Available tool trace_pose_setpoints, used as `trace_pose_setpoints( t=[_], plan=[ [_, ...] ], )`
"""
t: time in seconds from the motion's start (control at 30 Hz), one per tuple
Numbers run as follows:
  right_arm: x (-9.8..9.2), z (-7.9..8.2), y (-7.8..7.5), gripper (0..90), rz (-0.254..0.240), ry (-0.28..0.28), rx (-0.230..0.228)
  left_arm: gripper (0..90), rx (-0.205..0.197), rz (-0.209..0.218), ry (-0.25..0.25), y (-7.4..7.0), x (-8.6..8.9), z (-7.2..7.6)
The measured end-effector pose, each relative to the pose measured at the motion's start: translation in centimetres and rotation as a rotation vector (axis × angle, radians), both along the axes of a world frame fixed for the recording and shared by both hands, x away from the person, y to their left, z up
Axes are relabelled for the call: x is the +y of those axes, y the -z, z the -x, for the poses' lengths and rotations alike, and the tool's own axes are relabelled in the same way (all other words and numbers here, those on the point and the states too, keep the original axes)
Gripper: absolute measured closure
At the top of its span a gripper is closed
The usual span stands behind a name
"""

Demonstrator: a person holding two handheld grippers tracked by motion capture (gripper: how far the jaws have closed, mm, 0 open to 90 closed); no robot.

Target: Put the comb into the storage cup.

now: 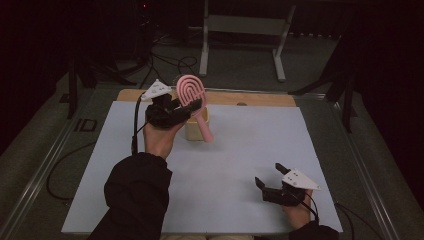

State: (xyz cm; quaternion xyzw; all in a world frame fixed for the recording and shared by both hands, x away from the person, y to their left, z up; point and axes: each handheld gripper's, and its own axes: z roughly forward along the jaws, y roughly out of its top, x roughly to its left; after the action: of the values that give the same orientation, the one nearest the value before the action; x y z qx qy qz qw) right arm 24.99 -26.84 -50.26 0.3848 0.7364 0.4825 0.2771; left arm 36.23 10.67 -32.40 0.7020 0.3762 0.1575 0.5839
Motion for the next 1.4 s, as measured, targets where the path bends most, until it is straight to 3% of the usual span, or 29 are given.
trace_pose_setpoints(
  t=[0.73, 1.4],
  plan=[
    [-0.1, 0.0, 0.0, 11.0, -0.006, -0.001, 0.003, 64.1, -0.022, -0.066, -0.055, -1.7, 0.1, -2.1],
    [-0.2, 0.0, 0.0, 11.0, -0.016, 0.004, 0.004, 64.1, -0.028, -0.071, -0.109, -1.8, 0.4, -3.5]
  ],
)
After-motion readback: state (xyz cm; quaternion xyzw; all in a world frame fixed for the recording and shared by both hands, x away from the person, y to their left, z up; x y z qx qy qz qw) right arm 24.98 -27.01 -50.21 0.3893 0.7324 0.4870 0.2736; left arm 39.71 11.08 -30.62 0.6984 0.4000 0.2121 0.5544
